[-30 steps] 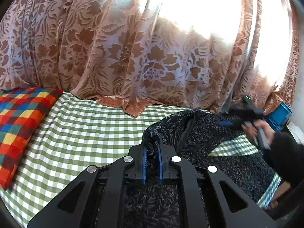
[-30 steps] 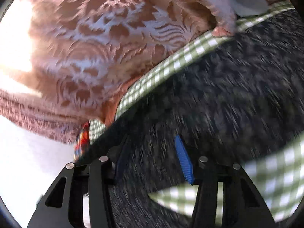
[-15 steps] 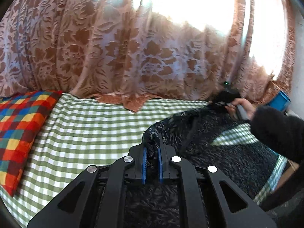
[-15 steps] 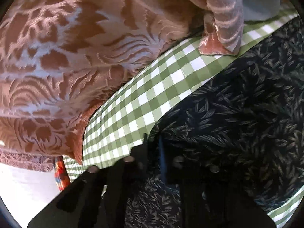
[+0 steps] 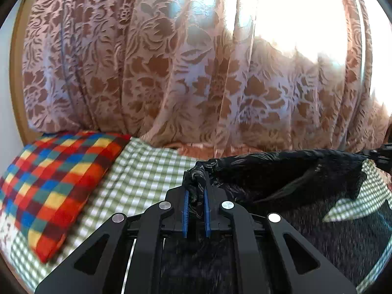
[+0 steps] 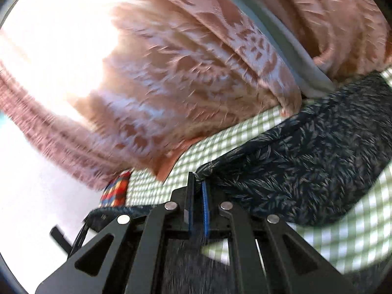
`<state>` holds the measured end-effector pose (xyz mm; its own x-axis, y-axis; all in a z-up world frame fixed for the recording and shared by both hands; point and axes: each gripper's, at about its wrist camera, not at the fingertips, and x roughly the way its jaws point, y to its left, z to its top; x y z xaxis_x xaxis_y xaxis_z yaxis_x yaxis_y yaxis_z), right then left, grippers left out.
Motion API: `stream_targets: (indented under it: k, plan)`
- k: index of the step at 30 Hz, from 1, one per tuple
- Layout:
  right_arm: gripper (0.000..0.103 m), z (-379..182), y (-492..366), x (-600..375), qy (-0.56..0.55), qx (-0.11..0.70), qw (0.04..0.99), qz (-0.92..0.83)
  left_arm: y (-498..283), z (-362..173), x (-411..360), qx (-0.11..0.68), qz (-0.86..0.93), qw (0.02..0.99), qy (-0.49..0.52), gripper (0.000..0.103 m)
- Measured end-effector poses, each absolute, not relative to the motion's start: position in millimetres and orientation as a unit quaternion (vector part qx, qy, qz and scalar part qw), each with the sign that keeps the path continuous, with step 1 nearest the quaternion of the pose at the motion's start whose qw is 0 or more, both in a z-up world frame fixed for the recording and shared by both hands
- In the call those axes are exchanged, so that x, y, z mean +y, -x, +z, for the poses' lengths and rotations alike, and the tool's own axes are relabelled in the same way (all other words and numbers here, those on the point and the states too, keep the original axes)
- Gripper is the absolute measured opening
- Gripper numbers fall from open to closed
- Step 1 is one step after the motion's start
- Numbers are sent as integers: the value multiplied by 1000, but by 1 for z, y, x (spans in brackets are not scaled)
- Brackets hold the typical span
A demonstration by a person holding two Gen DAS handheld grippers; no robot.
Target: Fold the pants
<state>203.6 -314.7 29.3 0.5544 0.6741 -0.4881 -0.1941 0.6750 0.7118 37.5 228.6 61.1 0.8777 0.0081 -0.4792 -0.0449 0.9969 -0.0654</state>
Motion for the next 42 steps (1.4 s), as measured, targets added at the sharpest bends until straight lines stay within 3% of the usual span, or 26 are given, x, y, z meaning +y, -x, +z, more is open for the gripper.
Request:
stream_targets:
  k: [9, 10, 12, 14, 19, 22, 29, 32, 39, 42]
  plan:
    - [5, -33, -71, -316, -280, 462, 791, 287, 45, 3, 223, 312, 18, 949, 44, 12]
    - [5, -45, -62, -314, -271, 477, 787, 281, 53, -7, 223, 332, 20, 941, 56, 15]
    - [5, -61, -53, -313, -264, 495, 782, 271, 65, -22, 226, 365, 24, 928, 76, 33]
    - [5, -76, -50, -311, -254, 509, 781, 257, 78, -34, 238, 387, 28, 912, 130, 44]
    - [5, -93, -50, -314, -249, 521, 780, 242, 114, -58, 281, 387, -3, 844, 370, 45]
    - [5, -98, -53, -313, -252, 520, 780, 241, 120, -63, 285, 361, -45, 807, 465, 56]
    - [5, -99, -55, -312, -254, 520, 779, 243, 84, -67, 267, 358, -55, 775, 518, 56]
    - [5, -97, -56, -312, -250, 518, 781, 244, 67, -63, 262, 366, -14, 797, 480, 9]
    - [5, -54, -53, -320, -267, 469, 798, 269, 45, 0, 251, 310, -42, 868, 386, 8]
    - [4, -32, -36, -326, -252, 454, 805, 288, 56, 3, 253, 312, -50, 879, 356, 8]
